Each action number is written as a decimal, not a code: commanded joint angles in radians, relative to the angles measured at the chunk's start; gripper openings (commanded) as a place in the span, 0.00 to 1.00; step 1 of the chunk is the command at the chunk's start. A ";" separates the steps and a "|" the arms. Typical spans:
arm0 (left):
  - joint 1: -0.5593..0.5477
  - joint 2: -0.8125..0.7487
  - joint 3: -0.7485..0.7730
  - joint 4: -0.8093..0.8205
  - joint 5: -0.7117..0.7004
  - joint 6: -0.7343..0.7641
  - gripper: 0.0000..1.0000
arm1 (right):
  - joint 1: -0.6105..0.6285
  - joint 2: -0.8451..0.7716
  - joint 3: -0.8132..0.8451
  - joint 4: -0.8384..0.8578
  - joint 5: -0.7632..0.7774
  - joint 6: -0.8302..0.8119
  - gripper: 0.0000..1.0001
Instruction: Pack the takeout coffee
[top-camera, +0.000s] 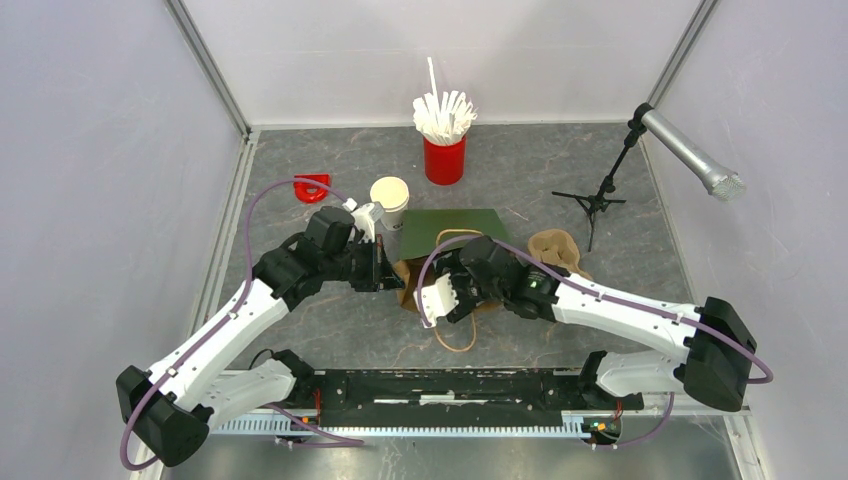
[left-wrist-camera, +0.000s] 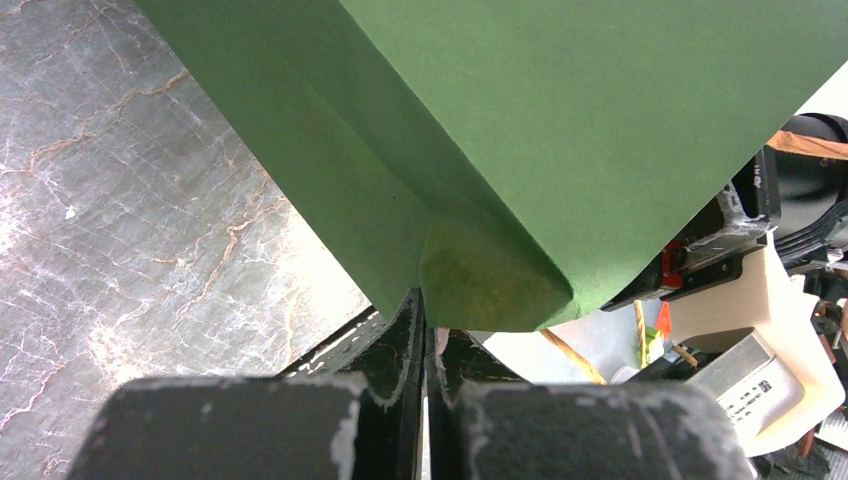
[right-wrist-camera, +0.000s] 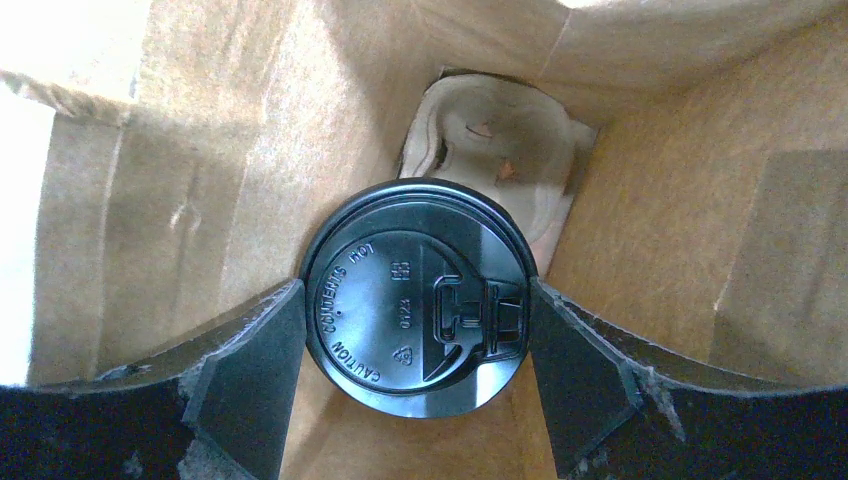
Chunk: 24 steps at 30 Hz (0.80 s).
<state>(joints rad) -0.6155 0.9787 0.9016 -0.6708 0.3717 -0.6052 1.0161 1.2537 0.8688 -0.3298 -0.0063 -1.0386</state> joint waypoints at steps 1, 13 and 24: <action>-0.003 -0.018 0.001 0.011 0.034 0.015 0.02 | -0.004 -0.012 -0.023 0.066 0.053 -0.037 0.60; -0.003 -0.026 -0.003 0.019 0.043 -0.011 0.02 | -0.005 -0.029 -0.018 0.048 0.056 -0.072 0.60; -0.003 -0.023 0.018 -0.004 0.037 0.003 0.02 | -0.005 -0.115 0.006 -0.092 0.074 -0.056 0.60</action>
<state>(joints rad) -0.6159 0.9722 0.8982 -0.6712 0.3790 -0.6064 1.0142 1.1847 0.8417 -0.3920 0.0498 -1.0859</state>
